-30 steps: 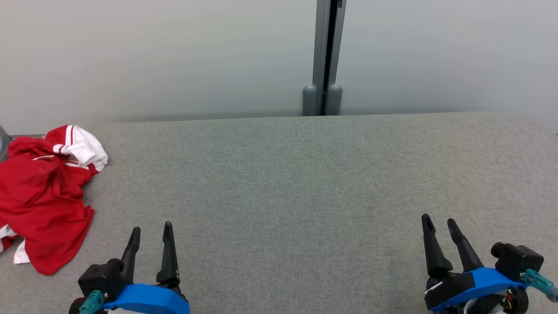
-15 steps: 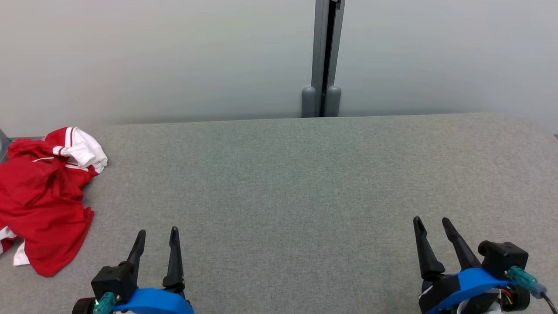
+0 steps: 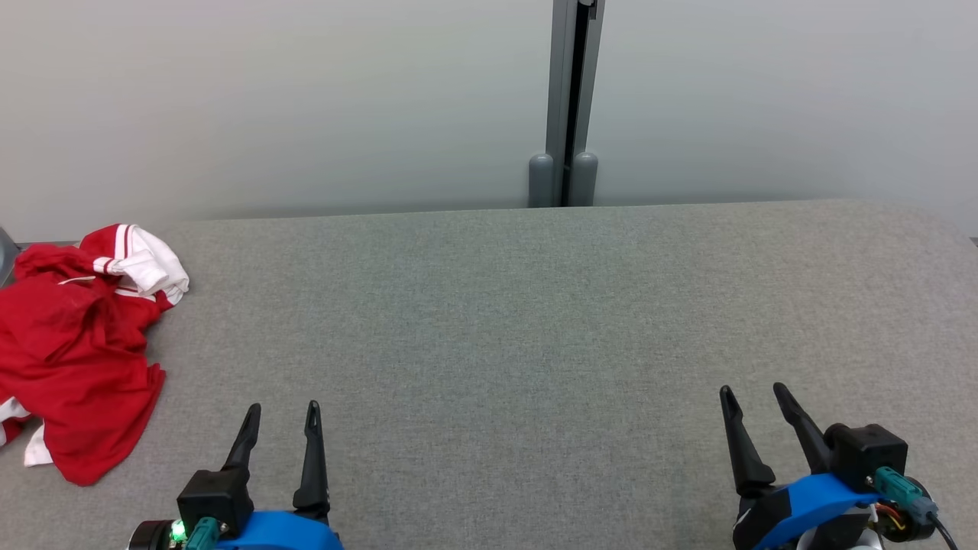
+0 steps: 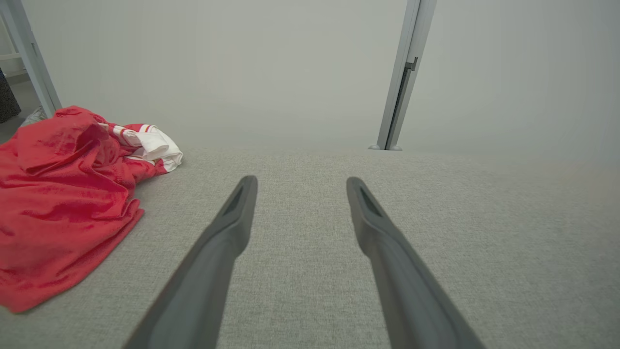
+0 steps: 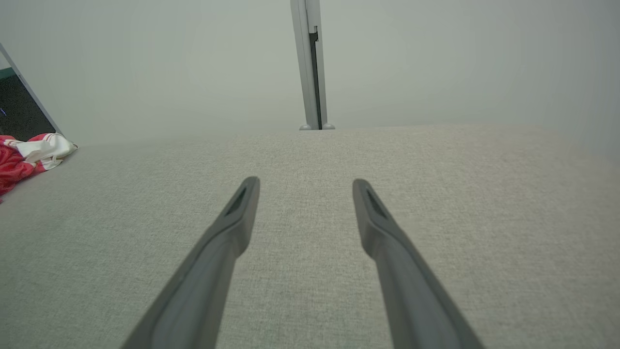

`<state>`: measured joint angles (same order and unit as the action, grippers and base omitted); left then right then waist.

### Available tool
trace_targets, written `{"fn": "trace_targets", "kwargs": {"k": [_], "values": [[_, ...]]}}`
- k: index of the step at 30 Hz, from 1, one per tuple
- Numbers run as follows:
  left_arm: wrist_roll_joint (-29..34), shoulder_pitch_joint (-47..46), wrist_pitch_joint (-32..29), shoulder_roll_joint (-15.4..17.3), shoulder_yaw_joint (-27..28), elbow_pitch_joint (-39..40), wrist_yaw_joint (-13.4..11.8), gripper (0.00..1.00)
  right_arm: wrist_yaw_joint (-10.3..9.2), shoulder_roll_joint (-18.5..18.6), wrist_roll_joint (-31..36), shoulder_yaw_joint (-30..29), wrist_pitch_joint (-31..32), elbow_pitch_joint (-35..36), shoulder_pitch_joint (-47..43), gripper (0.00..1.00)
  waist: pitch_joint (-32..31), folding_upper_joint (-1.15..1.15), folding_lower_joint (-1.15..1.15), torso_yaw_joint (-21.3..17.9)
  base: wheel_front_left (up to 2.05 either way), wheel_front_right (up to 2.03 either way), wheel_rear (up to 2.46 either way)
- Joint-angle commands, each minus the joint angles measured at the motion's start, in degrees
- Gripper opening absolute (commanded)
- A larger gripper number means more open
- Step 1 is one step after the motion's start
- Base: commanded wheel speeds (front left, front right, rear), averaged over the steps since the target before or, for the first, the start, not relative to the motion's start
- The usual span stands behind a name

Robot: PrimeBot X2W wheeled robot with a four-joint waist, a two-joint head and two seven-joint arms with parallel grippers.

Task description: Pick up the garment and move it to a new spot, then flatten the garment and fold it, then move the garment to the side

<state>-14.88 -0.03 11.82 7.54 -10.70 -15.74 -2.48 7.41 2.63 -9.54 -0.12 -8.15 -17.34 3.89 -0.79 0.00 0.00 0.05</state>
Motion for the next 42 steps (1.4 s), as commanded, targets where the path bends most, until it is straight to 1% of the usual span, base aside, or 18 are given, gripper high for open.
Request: {"fn": "trace_targets", "kwargs": {"k": [1,9,18,26,30,35,36,42], "values": [[1.1,0.6,0.5,0.5,-0.4,0.3,-0.2,1.0,0.13,0.4,1.3,-0.3,-0.3,0.1,-0.5,1.0,0.0,0.0,0.0,-0.1,0.0,0.0,0.0],[3.5,0.8,1.1,0.8,-1.2,0.4,-0.8,1.0,0.15,0.4,4.4,-0.4,-1.1,0.3,-0.7,1.0,0.1,0.0,0.0,-0.2,0.0,0.0,0.0],[1.9,1.0,0.5,0.5,-0.9,0.7,-1.2,1.0,0.15,0.4,3.4,-0.3,-1.6,0.2,-0.6,1.0,0.1,0.0,0.0,-0.3,0.0,0.0,0.0],[1.6,0.5,0.4,1.0,-1.3,0.8,-1.5,1.0,0.15,0.4,3.1,-0.5,-2.1,0.0,-0.6,1.0,0.1,0.0,0.0,0.2,0.0,0.0,0.0],[1.7,0.3,0.7,1.2,-1.4,0.8,-1.7,1.0,0.15,0.4,3.0,-0.6,-2.3,0.2,-1.1,1.0,0.0,0.0,0.0,2.8,0.0,0.0,0.0],[1.8,1.0,0.6,2.0,-1.3,1.1,-2.1,1.0,0.15,0.4,2.7,-0.8,-2.4,0.6,-2.0,1.0,-0.4,0.0,0.0,8.6,0.0,0.0,0.0],[1.8,1.0,0.6,2.0,-1.3,1.1,-2.1,1.0,0.15,0.4,2.7,-0.8,-2.4,0.6,-2.0,1.0,-0.4,0.0,0.0,8.6,0.0,0.0,0.0],[1.7,2.5,0.4,2.9,-0.5,2.5,-3.2,1.0,0.15,0.4,2.1,0.1,-2.6,0.6,-2.0,1.0,-0.7,0.0,0.0,16.0,0.0,0.0,0.0]]}}
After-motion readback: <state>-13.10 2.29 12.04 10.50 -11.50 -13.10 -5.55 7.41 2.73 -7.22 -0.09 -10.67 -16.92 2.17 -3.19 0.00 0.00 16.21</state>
